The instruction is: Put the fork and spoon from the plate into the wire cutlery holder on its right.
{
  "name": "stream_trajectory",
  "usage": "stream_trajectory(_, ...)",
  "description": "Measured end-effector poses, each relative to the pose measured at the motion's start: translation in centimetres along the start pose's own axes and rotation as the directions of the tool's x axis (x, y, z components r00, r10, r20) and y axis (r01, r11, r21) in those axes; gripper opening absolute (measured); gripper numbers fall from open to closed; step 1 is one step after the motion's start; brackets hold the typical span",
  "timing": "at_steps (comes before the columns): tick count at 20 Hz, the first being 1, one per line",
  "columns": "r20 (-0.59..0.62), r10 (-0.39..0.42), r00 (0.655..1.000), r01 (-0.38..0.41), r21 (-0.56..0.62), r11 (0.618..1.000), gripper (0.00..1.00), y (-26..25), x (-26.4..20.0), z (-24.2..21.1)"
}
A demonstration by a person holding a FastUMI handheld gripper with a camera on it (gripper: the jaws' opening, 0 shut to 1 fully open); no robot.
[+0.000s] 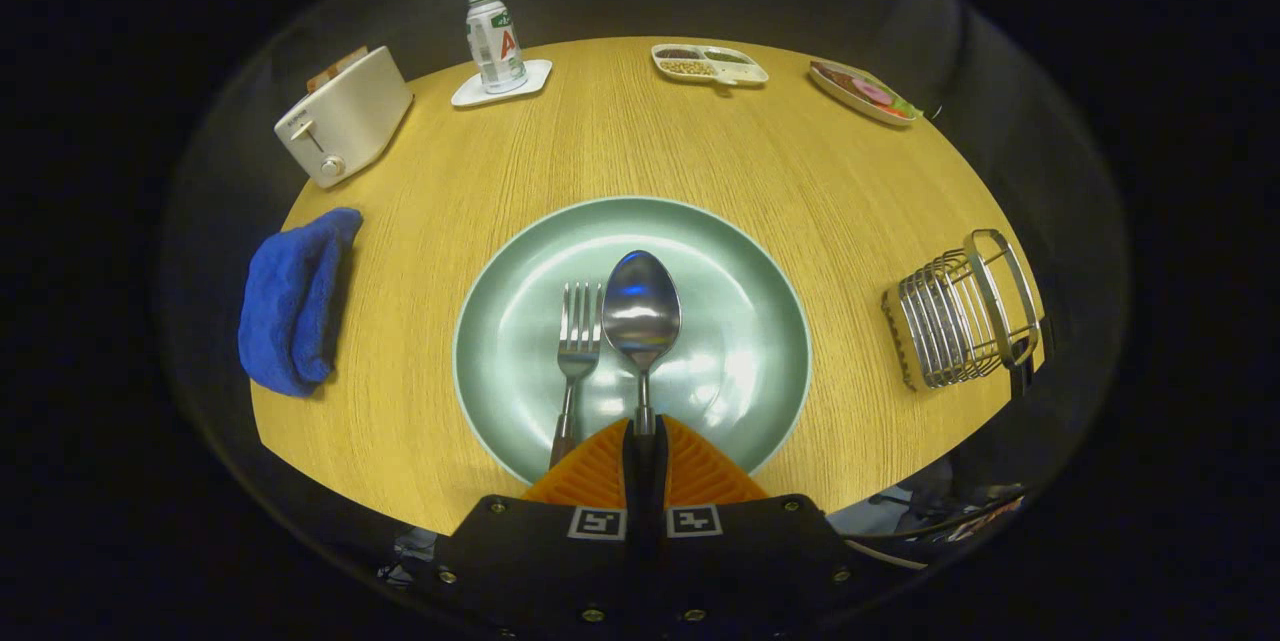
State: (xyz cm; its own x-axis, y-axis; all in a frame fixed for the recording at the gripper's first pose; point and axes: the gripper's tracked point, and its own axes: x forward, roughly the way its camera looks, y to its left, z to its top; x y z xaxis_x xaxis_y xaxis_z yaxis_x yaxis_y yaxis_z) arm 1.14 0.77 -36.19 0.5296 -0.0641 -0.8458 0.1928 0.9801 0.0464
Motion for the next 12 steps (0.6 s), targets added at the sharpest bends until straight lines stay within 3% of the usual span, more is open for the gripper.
stream_trajectory(12, 0.067, -0.145, 0.987, 0.136, 0.121, 0.983, 0.00, -7.9, -5.1, 4.2)
